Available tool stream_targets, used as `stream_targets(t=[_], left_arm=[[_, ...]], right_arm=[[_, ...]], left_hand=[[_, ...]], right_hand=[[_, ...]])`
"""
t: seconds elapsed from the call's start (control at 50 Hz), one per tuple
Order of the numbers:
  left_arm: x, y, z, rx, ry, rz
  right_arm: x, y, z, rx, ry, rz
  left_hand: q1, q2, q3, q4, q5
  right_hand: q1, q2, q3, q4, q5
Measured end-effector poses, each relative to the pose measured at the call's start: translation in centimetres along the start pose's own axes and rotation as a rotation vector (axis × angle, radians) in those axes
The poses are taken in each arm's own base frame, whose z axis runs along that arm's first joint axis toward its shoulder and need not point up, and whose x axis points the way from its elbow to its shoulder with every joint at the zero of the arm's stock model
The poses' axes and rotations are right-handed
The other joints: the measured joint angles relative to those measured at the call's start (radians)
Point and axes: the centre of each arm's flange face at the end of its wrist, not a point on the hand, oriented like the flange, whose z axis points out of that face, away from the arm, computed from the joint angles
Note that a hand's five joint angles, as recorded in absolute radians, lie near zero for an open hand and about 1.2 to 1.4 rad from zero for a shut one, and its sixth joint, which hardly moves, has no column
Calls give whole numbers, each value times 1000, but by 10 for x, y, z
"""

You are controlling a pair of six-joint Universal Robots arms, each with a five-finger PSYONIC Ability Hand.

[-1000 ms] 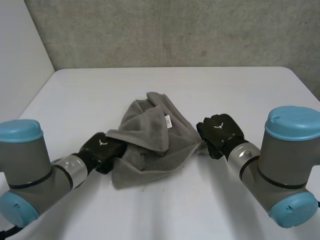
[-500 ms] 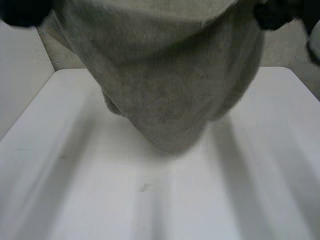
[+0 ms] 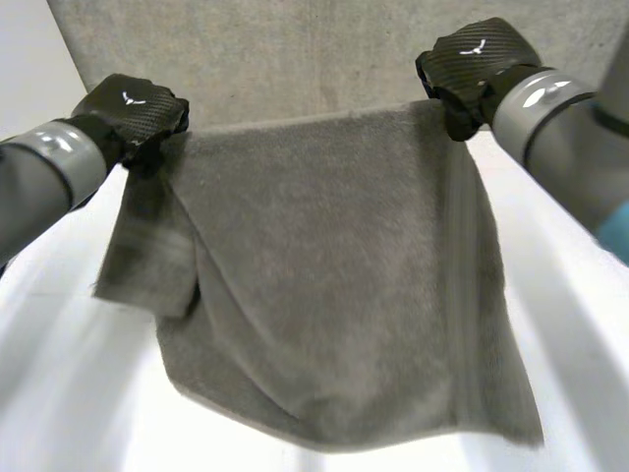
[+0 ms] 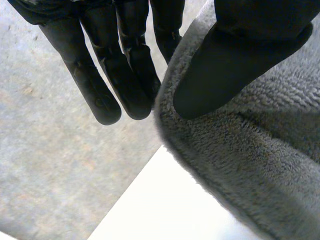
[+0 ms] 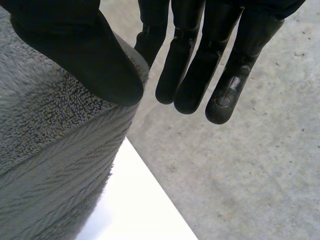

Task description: Fold the laundry

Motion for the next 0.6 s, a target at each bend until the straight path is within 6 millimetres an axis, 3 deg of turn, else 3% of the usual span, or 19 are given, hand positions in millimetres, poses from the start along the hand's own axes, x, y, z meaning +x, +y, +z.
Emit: stream_targets(t=[0.08,0.16,0.22,0.28,0.36,0.5,0.52,0.56,0.6], left_arm=[[-21,-12,30,70,-107,46],[-53,-56,41,239,-268,68],[-75,-112,26,450,-391,49],[-82,-143,6,580,-437,22],[-78,-152,-11,637,-436,-3],[-39,-84,-5,432,-321,-41],[-23,-54,-2,341,-279,-55],[-9,-27,0,261,-241,-67],[10,7,2,165,-195,-83]], right_arm=[[10,-6,28,87,117,0],[35,-35,42,254,298,12],[62,-75,33,440,454,35],[74,-95,18,532,508,43],[72,-98,6,555,489,37],[33,-43,7,388,320,10],[18,-20,8,320,265,8],[8,-4,8,271,226,7],[-11,25,8,187,163,8]], left_hand=[[0,2,0,0,4],[22,3,0,0,26],[28,3,0,0,26],[29,3,0,0,25],[38,3,0,0,26],[42,3,0,0,25],[42,3,0,0,25],[42,3,0,0,26],[42,3,0,0,25]], right_hand=[[0,0,0,0,0],[0,0,0,0,0],[0,0,0,0,0],[0,0,0,0,0],[0,0,0,0,3],[0,0,0,0,4],[0,0,0,0,4],[0,0,0,0,4],[0,0,0,0,4]])
